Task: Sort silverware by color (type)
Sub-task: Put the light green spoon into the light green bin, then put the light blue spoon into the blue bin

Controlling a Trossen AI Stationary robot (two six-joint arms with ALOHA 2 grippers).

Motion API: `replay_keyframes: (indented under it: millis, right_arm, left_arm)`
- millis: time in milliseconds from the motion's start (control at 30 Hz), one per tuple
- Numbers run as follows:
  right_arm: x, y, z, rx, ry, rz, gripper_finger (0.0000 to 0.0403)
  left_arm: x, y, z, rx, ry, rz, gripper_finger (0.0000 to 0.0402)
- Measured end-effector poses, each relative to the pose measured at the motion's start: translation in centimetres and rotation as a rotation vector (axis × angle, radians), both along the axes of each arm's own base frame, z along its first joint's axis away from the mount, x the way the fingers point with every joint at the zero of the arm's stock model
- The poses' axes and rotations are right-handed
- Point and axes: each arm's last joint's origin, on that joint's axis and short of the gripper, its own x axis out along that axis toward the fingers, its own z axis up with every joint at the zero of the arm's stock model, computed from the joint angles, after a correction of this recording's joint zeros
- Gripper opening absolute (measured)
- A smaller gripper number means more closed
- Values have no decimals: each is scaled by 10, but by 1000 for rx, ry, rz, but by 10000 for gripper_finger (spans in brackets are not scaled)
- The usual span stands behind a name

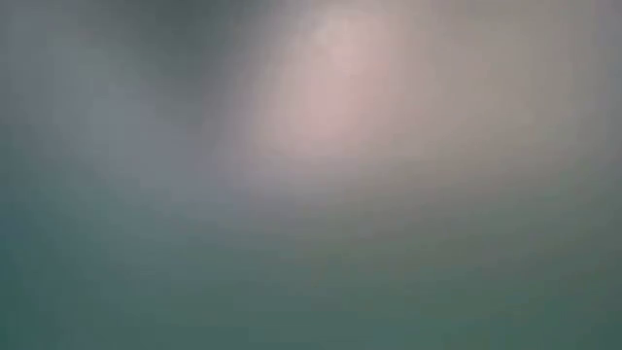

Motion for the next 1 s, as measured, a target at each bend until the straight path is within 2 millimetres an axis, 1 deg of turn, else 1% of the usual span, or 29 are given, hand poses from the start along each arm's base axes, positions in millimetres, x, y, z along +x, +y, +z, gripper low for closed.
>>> replay_keyframes:
  millis: [67,200,400,567,733,933,1000]
  right_arm:
    - [0,0,0,-5,-2,-4,70]
    - [0,0,0,-6,-3,-5,70]
    - [0,0,0,-10,-5,-9,69]
    - [1,-2,1,-67,-27,-34,70]
    - [1,-3,1,-111,-35,-20,69]
    - [1,-3,1,-110,-35,-22,72]
    - [1,-3,1,-100,-36,-38,72]
  left_arm:
    - [1,1,7,66,-7,-11,37]
    - [4,-2,16,91,-90,-89,39]
    - [1,-4,13,103,-85,-111,59]
    - [2,-6,12,118,-107,-105,81]
    - [3,-7,10,135,-143,-151,99]
    - [8,-6,6,160,-226,-227,105]
    - [11,-5,3,149,-224,-234,105]
